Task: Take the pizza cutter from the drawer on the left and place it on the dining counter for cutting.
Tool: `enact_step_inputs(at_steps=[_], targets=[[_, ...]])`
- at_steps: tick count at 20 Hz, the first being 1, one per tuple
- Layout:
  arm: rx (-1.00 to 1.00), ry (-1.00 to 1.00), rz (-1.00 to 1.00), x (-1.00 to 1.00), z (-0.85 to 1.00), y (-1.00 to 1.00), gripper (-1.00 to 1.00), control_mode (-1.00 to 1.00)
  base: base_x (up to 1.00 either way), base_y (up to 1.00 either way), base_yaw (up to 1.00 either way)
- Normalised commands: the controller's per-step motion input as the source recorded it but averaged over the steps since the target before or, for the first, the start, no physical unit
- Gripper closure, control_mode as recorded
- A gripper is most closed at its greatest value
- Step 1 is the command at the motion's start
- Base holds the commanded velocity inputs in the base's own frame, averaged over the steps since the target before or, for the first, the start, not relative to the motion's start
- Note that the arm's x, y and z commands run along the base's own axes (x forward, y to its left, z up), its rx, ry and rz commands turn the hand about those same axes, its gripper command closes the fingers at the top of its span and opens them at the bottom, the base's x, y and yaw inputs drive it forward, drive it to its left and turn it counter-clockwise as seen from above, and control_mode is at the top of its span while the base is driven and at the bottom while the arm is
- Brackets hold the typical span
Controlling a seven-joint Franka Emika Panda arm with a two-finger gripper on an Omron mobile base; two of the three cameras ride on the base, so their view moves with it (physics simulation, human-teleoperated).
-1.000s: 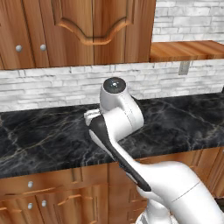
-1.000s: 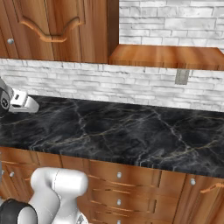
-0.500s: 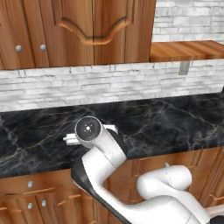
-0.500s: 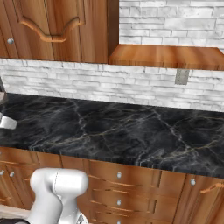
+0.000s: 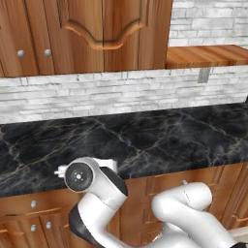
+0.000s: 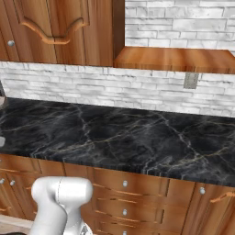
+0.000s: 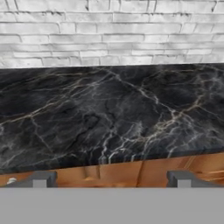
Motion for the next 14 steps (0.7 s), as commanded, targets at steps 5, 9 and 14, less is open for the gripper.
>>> enact_step_inputs(at_steps=[5, 9, 14], targets=[[0.00, -0.04, 0.00, -0.12, -0.26, 0.38, -1.00, -1.00, 0.00, 0.00, 0.00], [0.00, -0.08, 0.00, -0.21, -0.34, 0.30, -1.00, -1.00, 0.00, 0.00, 0.00], [0.00, -0.01, 0.00, -0.19, -0.36, 0.35, -1.00, -1.00, 0.00, 0.00, 0.00]])
